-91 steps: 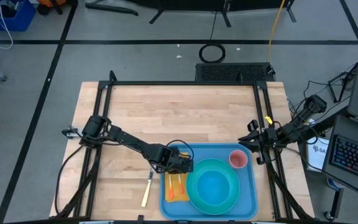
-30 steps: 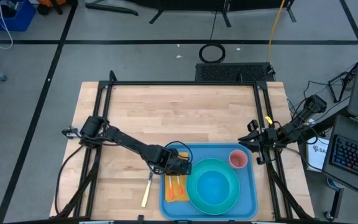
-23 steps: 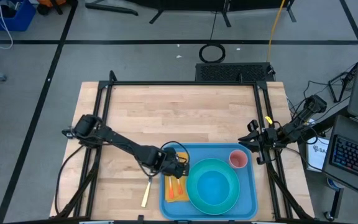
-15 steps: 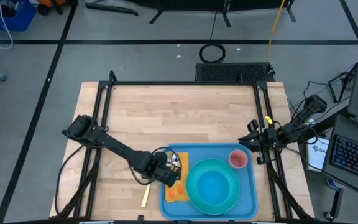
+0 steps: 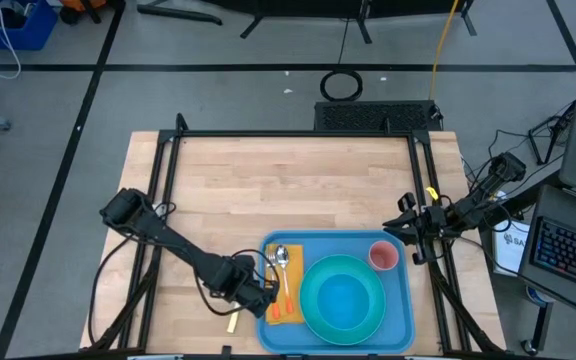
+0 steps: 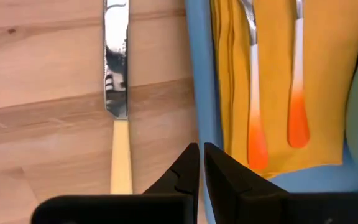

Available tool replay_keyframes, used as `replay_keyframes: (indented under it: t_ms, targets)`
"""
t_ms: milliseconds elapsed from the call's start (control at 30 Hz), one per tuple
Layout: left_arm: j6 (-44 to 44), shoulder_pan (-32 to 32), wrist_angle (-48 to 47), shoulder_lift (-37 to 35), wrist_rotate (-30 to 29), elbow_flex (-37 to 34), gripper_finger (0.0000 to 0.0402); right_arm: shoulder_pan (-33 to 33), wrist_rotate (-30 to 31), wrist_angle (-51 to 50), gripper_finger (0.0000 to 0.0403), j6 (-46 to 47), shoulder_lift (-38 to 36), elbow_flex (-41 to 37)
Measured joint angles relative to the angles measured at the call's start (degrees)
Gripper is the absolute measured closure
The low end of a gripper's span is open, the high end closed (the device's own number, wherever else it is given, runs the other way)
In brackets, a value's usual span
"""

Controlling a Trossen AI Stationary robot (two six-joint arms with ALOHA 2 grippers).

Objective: Set up tray
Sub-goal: Put the yellow table knife on top of the yellow table napkin to the right of the orange spoon

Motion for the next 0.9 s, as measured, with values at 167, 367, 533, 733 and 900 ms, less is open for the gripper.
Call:
replay_keyframes:
  t_ms: [167,367,533,733,900]
  targets:
    - [-1.19,-1.59,-1.20,0.02,-1.05,0.00,0.0345,-0.02,0.02,0.10,0.0360,-0.02,0.00,-0.01]
    - [-2.39,-4.53,-2.59,-0.76,-2.64,0.00,0.0247,0.01,-0.01,0.14,0.0360,0.00,0.00,0.00]
    - [-1.97,-6.11,-4.68,-1.37,-8.08,-0.04,0.0198,0.01,0.01,0.36,0.0360,0.00,0.00,0.01]
    - [-1.31,-6.92,-4.89,-1.64,-9.23,-0.46,0.0188,0.00,0.01,-0.11,0.0360,-0.02,0.00,-0.01]
    - [-4.12,-7.69,-4.54,-1.64,-9.17,-1.45,0.0188,0.00,-0.01,-0.06,0.0360,0.01,-0.01,0.01]
